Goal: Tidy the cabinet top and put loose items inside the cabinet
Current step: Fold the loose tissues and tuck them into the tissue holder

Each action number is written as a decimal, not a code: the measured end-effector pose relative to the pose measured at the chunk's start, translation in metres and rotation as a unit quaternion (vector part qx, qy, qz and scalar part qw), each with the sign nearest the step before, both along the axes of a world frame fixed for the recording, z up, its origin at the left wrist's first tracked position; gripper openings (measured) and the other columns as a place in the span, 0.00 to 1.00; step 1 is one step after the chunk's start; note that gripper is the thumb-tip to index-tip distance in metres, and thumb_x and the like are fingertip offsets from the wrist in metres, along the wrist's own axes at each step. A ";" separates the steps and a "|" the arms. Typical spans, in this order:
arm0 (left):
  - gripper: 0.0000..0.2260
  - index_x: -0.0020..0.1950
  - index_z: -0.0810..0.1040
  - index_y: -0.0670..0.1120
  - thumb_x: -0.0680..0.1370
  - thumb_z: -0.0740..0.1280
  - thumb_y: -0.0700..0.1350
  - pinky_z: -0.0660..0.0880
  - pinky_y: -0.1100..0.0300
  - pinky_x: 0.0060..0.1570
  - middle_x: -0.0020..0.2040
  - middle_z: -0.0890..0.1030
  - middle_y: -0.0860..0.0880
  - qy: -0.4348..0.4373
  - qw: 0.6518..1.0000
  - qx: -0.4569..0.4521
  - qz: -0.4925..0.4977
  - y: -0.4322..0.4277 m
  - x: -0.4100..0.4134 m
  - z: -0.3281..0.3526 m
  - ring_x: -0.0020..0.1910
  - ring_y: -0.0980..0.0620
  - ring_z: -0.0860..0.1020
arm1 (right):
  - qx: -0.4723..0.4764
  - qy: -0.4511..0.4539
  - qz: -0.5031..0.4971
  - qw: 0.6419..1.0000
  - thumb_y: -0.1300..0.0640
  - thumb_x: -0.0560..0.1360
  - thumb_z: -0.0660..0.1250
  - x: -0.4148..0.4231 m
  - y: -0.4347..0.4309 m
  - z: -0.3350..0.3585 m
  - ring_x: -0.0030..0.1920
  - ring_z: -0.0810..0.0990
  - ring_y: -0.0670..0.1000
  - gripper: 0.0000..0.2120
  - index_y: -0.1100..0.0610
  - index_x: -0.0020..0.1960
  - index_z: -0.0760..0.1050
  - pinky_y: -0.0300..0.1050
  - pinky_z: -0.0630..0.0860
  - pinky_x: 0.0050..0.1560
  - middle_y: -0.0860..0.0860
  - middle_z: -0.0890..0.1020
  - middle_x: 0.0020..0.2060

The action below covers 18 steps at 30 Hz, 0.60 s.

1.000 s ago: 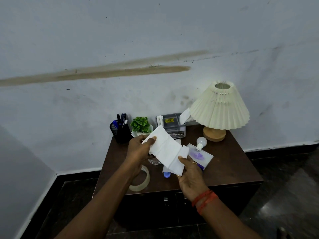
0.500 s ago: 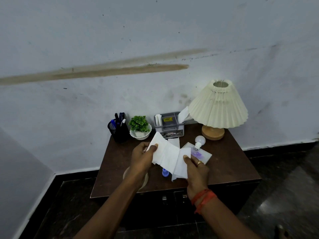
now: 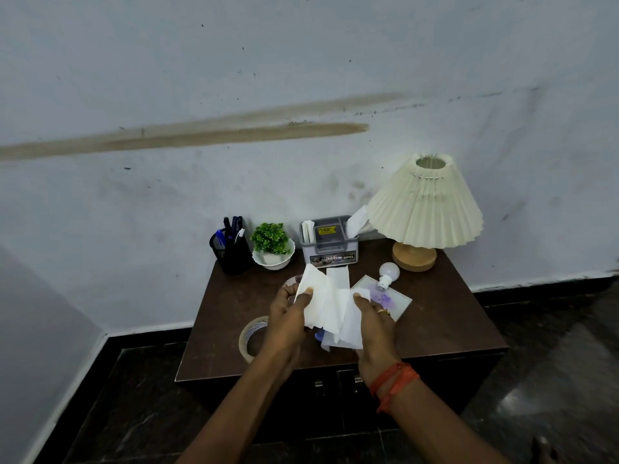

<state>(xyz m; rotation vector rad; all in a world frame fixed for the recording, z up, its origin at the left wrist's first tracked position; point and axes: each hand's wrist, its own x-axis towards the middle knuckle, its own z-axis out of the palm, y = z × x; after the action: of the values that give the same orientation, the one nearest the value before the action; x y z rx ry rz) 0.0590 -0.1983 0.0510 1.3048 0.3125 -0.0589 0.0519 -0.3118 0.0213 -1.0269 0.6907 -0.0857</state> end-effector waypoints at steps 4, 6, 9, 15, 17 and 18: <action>0.08 0.58 0.74 0.44 0.79 0.64 0.39 0.79 0.54 0.38 0.52 0.81 0.45 0.036 0.998 -0.059 0.006 0.002 0.000 0.000 0.48 0.45 0.80 | 0.036 -0.007 0.012 0.999 0.59 0.70 0.74 -0.007 0.005 -0.001 0.53 0.81 0.60 0.19 0.60 0.59 0.77 0.61 0.78 0.55 0.57 0.83 0.54; 0.08 0.58 0.74 0.43 0.79 0.64 0.39 0.79 0.52 0.40 0.52 0.81 0.44 0.040 0.997 -0.060 0.006 0.004 -0.001 0.000 0.49 0.44 0.80 | 0.030 0.002 0.007 1.000 0.62 0.68 0.76 -0.008 0.005 -0.003 0.52 0.82 0.59 0.21 0.61 0.60 0.77 0.61 0.79 0.55 0.57 0.83 0.54; 0.04 0.53 0.75 0.46 0.79 0.65 0.40 0.78 0.48 0.46 0.48 0.82 0.46 0.024 0.999 0.012 0.020 0.008 -0.001 -0.005 0.46 0.46 0.80 | -0.010 0.001 -0.003 1.000 0.66 0.68 0.74 -0.009 0.000 -0.003 0.51 0.81 0.57 0.21 0.63 0.60 0.76 0.57 0.78 0.56 0.58 0.82 0.55; 0.05 0.49 0.73 0.53 0.79 0.65 0.43 0.80 0.47 0.50 0.50 0.81 0.50 -0.016 0.985 0.172 0.009 0.013 -0.008 -0.015 0.50 0.49 0.80 | -0.175 -0.023 0.004 0.984 0.65 0.68 0.75 -0.012 -0.007 0.004 0.48 0.78 0.53 0.21 0.64 0.59 0.76 0.49 0.77 0.54 0.56 0.81 0.51; 0.07 0.55 0.73 0.51 0.79 0.64 0.40 0.79 0.54 0.45 0.50 0.79 0.53 -0.039 0.981 0.188 -0.005 0.011 -0.010 -0.016 0.49 0.52 0.79 | -0.204 -0.034 0.009 0.978 0.63 0.68 0.75 -0.012 -0.007 0.008 0.46 0.78 0.52 0.20 0.64 0.58 0.76 0.47 0.77 0.53 0.54 0.81 0.49; 0.10 0.58 0.73 0.51 0.79 0.64 0.38 0.78 0.56 0.45 0.52 0.79 0.53 -0.048 0.981 0.189 -0.013 0.010 -0.010 -0.016 0.50 0.52 0.79 | -0.212 -0.037 0.009 0.976 0.62 0.68 0.75 -0.011 -0.006 0.009 0.47 0.79 0.52 0.19 0.63 0.57 0.77 0.48 0.77 0.53 0.55 0.82 0.49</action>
<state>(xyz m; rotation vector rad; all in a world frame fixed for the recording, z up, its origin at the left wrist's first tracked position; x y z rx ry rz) 0.0490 -0.1887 0.0353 1.6835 0.2294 0.0441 0.0409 -0.3176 0.0298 -1.4320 0.6079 -0.2629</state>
